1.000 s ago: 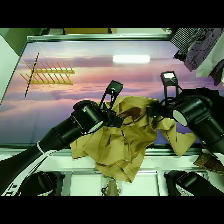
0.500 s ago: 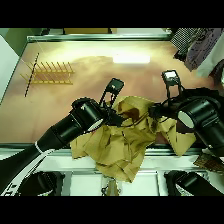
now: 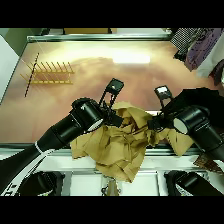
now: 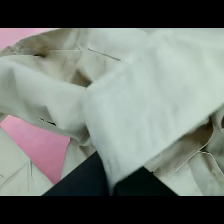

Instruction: Fold the clothes and pants, and hang the long-sleeved shirts on hangers.

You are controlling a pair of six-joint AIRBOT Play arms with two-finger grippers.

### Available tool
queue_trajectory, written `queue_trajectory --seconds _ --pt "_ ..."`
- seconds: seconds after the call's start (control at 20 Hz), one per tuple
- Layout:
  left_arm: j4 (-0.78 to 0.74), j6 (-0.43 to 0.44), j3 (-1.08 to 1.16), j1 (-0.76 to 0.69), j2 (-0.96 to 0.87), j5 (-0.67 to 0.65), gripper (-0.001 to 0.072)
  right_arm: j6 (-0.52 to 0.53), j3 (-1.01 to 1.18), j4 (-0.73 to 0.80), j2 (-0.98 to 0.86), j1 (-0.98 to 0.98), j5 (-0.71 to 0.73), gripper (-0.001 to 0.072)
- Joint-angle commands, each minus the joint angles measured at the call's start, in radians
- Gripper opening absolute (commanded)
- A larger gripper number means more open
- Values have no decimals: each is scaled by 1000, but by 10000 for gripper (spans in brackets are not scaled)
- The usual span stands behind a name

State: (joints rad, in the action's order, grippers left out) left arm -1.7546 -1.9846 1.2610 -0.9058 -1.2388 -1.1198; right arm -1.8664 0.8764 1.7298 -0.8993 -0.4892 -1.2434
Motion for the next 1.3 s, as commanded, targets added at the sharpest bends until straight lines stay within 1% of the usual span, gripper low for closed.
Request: queue_trajectory --seconds 0.0,0.25,0.5,0.7,0.75,0.8,0.9,0.95,1.0,1.05,1.1,1.2,1.25 --pt "-1 0 1 1 -1 -6 14 -19 -68 -9 1 0 27 249" --pt "-8 0 1 1 -1 -6 14 -18 -117 -110 3 -1 -16 249" --pt "-7 0 1 1 -1 -6 14 -18 -185 -120 4 -2 -56 249" --pt "-7 0 1 1 -1 -6 14 -19 -226 -117 3 -2 -39 246" --pt "-7 0 1 1 -1 -6 14 -19 -227 -115 3 -2 -35 177" --pt "-8 0 1 1 0 -7 14 -19 -227 -104 6 -2 -32 17" --pt "-56 3 8 1 13 -19 15 -17 -200 -42 36 0 -69 14" --pt "-93 7 34 3 27 -48 15 -2 -152 1 59 2 -126 15" --pt "-124 18 87 11 51 -85 15 40 -71 29 85 8 -199 14" --pt "-131 40 148 21 78 -108 15 84 29 32 105 19 -270 14" --pt "-127 56 216 27 108 -116 14 100 159 32 118 32 -347 13" --pt "-129 60 377 2 166 -114 14 97 447 31 117 43 -442 13" --pt "-129 60 468 -24 188 -108 14 75 597 28 111 43 -448 13"
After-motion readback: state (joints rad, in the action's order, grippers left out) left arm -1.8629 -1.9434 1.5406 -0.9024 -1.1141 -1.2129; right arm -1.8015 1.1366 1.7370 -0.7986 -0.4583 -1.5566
